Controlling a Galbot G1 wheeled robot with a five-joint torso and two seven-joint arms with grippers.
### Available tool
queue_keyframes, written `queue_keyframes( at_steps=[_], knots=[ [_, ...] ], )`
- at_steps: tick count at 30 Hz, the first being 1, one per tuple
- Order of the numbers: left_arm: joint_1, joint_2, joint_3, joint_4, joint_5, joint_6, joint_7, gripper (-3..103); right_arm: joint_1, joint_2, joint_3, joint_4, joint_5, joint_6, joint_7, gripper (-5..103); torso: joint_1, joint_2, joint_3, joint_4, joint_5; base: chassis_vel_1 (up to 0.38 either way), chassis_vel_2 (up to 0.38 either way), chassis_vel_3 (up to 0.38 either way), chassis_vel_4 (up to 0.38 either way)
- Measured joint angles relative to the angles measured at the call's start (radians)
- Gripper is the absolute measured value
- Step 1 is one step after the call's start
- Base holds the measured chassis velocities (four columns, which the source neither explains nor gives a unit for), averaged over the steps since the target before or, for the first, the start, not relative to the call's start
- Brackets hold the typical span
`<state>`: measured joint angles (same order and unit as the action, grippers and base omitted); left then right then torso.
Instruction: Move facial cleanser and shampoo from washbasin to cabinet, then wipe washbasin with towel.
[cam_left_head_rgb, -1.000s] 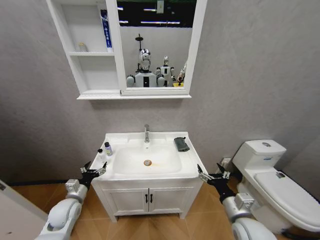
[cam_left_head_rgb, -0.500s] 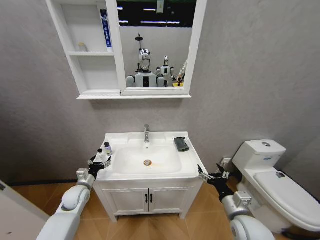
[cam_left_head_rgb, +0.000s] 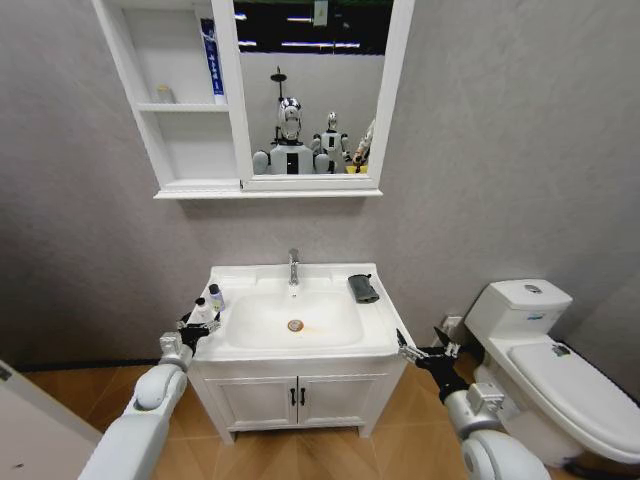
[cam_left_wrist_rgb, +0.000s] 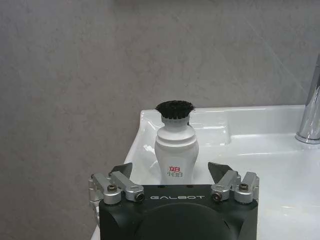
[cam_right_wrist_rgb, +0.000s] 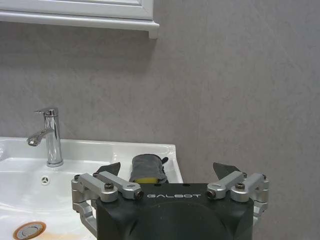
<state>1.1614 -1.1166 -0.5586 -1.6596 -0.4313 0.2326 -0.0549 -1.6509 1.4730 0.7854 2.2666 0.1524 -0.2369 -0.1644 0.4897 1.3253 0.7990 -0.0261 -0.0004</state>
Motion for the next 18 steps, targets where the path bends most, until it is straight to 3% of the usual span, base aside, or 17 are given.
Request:
queue_keyframes(
  at_steps=[1,7,9,14,18],
  knots=[
    [0.000,0.000,0.000,0.000,0.000,0.000,0.000,86,0.000,0.000,0.000,0.000,0.000,0.000,0.000,100,0.000,0.000,0.000,0.0000,0.0000,0.000,0.000,0.000,0.000],
    [-0.005,-0.002,0.009,-0.005,-0.006,0.005,-0.002,59,0.011,-0.002,0.002,0.004,0.000,-0.005,0.000,100,0.000,0.000,0.000,-0.0001,0.0000,0.000,0.000,0.000,0.000],
    [-0.004,-0.002,0.007,-0.005,-0.006,0.005,-0.002,59,0.015,-0.004,0.003,0.004,0.000,-0.008,0.000,100,0.000,0.000,0.000,0.0000,0.0000,0.000,0.000,0.000,0.000],
    [0.001,-0.001,-0.009,-0.013,-0.014,0.004,0.002,38,0.031,-0.004,-0.004,0.004,0.000,-0.021,0.004,100,0.000,0.000,0.000,0.0000,-0.0002,0.000,0.000,0.000,0.000],
    [0.014,0.006,-0.023,-0.046,-0.023,0.002,0.003,29,0.037,-0.004,-0.009,0.007,0.000,-0.029,0.006,100,0.000,0.000,0.000,-0.0001,-0.0003,0.000,0.000,0.000,0.000]
  ],
)
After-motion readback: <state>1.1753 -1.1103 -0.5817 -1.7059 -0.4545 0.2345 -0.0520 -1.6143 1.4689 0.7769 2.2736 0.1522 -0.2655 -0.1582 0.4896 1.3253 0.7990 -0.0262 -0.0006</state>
